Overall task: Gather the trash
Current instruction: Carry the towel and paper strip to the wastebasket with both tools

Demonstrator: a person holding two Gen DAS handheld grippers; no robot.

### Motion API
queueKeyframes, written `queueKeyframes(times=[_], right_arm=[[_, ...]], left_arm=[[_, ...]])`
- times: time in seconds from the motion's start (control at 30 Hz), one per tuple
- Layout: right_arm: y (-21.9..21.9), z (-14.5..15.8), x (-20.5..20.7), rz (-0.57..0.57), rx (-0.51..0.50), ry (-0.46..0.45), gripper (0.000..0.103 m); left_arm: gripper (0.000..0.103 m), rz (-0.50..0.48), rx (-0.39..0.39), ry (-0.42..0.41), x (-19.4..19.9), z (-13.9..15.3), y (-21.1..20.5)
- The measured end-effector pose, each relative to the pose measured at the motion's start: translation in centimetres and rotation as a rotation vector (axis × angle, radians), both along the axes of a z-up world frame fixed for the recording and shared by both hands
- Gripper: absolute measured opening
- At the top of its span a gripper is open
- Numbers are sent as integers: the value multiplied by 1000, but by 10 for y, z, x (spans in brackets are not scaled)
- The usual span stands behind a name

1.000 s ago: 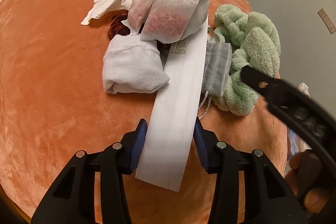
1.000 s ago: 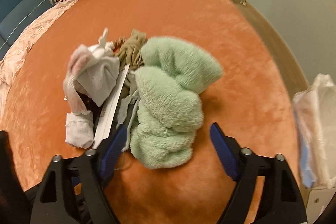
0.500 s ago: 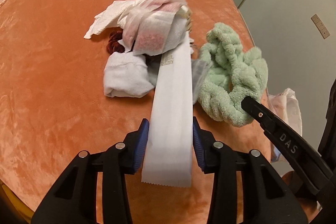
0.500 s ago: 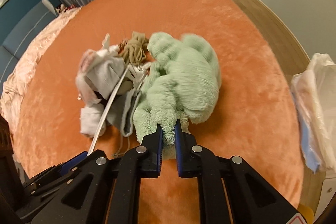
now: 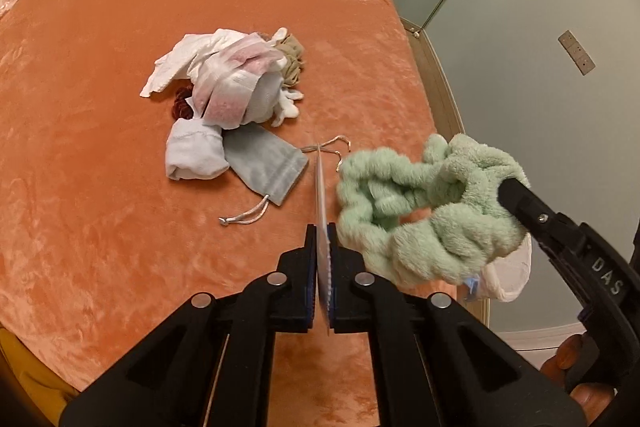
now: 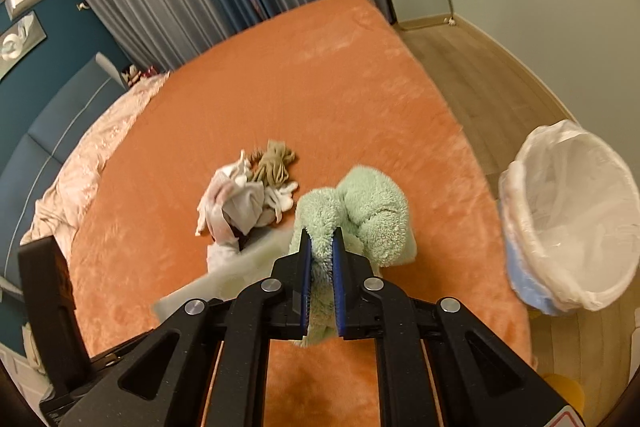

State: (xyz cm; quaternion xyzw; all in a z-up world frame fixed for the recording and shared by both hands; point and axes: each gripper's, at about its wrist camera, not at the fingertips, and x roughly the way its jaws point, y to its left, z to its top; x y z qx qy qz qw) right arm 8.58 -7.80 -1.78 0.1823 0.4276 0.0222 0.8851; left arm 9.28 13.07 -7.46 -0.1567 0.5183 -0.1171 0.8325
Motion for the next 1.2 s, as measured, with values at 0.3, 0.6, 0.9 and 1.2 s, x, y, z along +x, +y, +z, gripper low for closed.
queueKeyframes(times=[0.3, 0.6, 0.9, 1.2], right_arm=[[-33, 35, -38, -58, -15, -64, 9], [-77, 68, -56, -126, -14, -135, 9], [-133, 86, -69, -221, -47, -168, 9], [-200, 80, -80, -329, -89, -140, 9]], left_arm=[[3, -22, 24, -37, -10, 16, -23], [3, -125, 36, -140, -20, 63, -71], [3, -263, 25, -212, -15, 98, -155], [3, -410, 3, -246, -10, 113, -253]])
